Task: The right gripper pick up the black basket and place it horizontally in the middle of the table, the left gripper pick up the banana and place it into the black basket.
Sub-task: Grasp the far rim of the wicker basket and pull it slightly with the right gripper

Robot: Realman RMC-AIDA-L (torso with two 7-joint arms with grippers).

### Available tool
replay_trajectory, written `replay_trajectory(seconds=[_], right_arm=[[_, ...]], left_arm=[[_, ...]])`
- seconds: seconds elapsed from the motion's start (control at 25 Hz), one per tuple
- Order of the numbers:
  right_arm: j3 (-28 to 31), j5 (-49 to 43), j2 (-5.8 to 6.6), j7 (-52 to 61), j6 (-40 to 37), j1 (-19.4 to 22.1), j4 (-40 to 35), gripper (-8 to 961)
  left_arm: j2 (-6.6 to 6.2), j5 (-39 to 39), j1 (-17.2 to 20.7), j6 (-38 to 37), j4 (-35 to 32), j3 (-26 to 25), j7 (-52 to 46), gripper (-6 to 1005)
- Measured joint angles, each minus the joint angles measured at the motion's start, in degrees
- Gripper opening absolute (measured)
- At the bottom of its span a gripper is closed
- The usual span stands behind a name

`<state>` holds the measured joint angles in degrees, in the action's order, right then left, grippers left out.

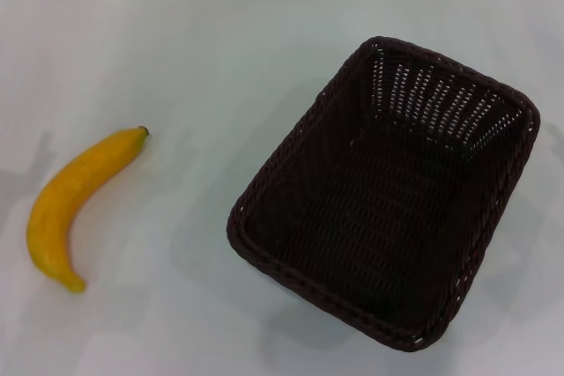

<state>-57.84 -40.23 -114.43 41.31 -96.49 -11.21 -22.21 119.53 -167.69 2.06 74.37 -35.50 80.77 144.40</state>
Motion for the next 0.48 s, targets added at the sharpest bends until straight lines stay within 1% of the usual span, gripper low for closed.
replay_trajectory(seconds=[0.12,0.2,0.28,0.48], right_arm=[[-0.1,-0.7,0.71,0.9,0.9,-0.4,-1.2,706],[-0.2,-2.1,1.07,2.4,2.4,-0.6,-3.7,706],[-0.1,-4.1,1.19,4.0,4.8,-0.7,-7.1,705],[0.0,-12.2,1.24,11.0,14.3,-1.1,-17.7,705]], left_arm=[[0.01,0.0,0.0,0.0,0.0,0.0,0.0,865],[0.05,0.0,0.0,0.0,0.0,0.0,0.0,865],[0.07,0.0,0.0,0.0,0.0,0.0,0.0,865],[0.09,0.0,-0.1,0.0,0.0,0.0,-0.4,865]])
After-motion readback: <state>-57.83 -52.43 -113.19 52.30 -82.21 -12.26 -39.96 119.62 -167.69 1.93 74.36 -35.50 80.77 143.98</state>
